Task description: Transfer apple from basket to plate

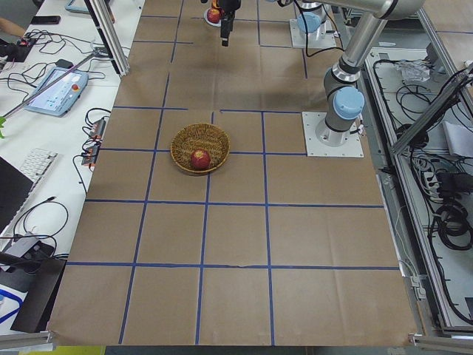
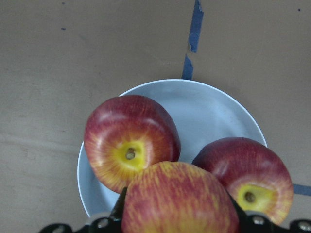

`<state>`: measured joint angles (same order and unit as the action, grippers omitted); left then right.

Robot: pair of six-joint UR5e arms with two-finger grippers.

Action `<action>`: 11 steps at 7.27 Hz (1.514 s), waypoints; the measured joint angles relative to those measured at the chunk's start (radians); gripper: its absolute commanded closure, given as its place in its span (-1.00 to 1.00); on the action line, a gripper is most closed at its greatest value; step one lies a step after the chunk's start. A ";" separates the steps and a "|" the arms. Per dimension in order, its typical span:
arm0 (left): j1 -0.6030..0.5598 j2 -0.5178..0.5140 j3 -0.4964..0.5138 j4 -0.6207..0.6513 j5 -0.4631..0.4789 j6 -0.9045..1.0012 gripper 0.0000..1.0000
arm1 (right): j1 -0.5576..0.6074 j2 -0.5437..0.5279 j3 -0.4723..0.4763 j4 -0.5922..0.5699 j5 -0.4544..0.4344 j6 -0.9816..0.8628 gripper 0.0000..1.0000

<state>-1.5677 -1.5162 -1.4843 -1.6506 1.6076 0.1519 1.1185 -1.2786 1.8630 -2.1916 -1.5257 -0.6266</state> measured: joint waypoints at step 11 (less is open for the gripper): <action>-0.009 -0.007 0.002 0.000 0.001 -0.032 -0.99 | 0.213 -0.146 -0.317 0.460 -0.036 0.306 -1.00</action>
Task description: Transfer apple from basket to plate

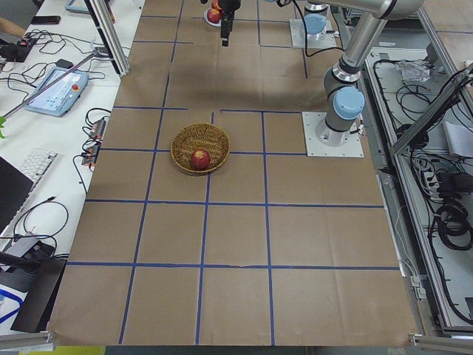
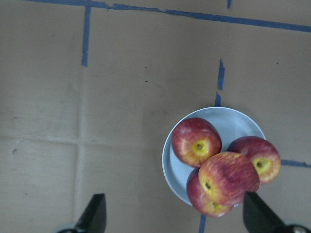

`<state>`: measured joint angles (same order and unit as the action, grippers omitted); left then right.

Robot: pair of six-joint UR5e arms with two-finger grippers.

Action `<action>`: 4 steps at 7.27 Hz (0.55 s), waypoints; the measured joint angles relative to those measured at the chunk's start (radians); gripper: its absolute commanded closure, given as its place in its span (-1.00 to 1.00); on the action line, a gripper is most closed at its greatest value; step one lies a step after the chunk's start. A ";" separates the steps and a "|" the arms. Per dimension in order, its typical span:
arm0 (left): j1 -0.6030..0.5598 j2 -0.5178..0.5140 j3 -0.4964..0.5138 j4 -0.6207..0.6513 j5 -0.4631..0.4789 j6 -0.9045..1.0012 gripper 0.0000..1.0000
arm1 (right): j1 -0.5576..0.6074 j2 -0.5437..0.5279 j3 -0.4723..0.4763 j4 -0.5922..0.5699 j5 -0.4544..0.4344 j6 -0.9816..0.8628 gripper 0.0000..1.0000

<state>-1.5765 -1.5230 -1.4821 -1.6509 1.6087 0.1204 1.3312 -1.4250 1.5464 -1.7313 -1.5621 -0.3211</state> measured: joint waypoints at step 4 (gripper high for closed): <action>-0.002 0.002 -0.002 -0.002 -0.001 -0.004 -0.99 | 0.218 -0.089 -0.028 0.154 -0.090 0.303 -1.00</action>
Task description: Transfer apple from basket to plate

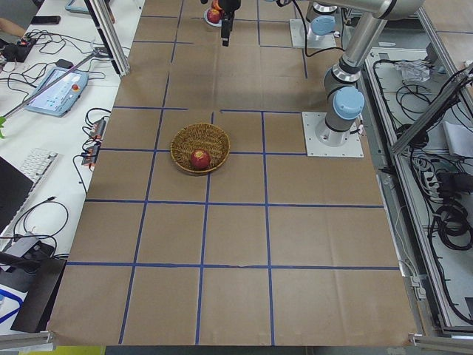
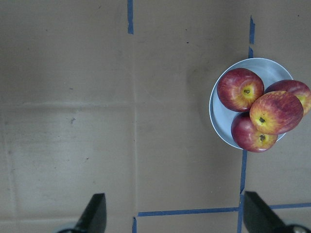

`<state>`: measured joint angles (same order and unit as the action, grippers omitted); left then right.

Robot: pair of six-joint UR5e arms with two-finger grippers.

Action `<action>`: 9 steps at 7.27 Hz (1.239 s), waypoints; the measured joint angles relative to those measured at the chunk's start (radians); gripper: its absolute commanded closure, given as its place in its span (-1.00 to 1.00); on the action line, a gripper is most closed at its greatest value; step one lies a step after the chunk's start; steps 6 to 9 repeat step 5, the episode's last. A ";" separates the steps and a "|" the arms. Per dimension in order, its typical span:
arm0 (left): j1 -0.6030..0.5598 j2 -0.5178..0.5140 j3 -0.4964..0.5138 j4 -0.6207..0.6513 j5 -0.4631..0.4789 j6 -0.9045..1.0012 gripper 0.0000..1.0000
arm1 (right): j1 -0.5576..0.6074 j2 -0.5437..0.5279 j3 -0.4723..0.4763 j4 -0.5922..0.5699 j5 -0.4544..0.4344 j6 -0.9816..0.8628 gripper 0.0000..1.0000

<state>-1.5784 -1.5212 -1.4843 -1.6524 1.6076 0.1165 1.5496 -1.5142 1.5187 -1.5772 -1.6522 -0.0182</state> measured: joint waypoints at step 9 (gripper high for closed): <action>0.000 0.002 -0.005 -0.002 0.000 0.002 -0.99 | 0.024 -0.018 0.006 0.014 0.040 0.033 -1.00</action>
